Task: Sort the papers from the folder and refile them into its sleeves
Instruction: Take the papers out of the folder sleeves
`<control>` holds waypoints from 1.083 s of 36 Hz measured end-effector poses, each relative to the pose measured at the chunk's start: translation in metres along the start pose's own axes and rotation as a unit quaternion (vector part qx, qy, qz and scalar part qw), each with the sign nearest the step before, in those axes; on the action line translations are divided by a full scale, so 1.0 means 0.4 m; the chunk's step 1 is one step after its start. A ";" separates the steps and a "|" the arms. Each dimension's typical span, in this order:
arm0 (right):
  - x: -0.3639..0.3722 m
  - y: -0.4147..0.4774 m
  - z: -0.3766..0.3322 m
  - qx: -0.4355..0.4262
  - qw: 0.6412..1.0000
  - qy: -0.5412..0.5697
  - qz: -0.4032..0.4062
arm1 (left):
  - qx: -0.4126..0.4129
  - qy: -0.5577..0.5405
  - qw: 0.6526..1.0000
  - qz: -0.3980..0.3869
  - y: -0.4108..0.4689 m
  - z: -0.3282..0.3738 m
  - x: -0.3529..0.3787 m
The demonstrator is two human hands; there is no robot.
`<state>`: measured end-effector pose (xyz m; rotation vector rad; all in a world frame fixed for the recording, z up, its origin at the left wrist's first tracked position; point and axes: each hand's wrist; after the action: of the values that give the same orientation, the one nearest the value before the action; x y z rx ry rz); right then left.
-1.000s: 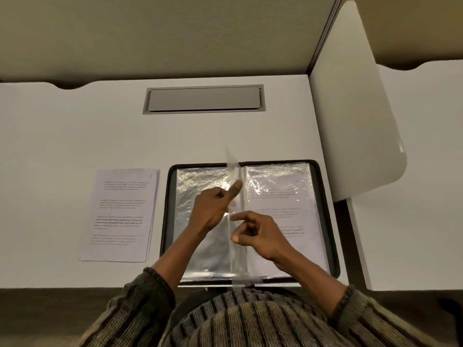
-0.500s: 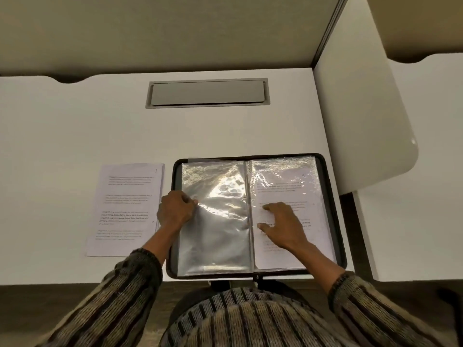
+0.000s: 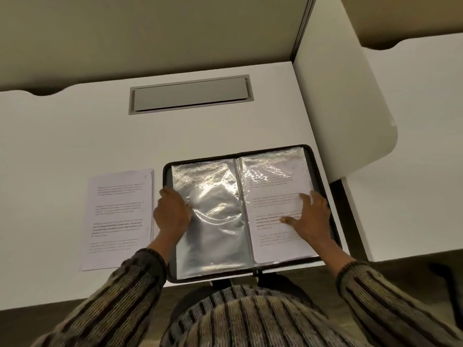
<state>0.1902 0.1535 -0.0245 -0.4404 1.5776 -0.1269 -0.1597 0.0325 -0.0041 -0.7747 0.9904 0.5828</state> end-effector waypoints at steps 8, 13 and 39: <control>-0.010 0.036 0.011 0.019 0.996 0.077 0.028 | 0.121 0.063 0.990 -0.020 -0.027 0.025 0.051; -0.040 0.062 0.013 0.050 0.985 0.164 0.030 | 0.181 -0.025 0.978 -0.098 -0.090 0.120 0.084; -0.194 0.316 -0.020 -0.035 0.937 0.347 0.026 | 0.169 -0.145 0.962 -0.155 -0.156 0.388 0.186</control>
<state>0.1569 0.2952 0.0049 -0.4329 2.2932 -0.1999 -0.0017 0.1249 -0.0006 -0.5058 0.6554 0.2347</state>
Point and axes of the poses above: each hand's wrist, its own y-axis towards the middle knuckle, its own x-axis out of the palm, z = x × y, and after that the axes turned 13 degrees about -y, right-handed
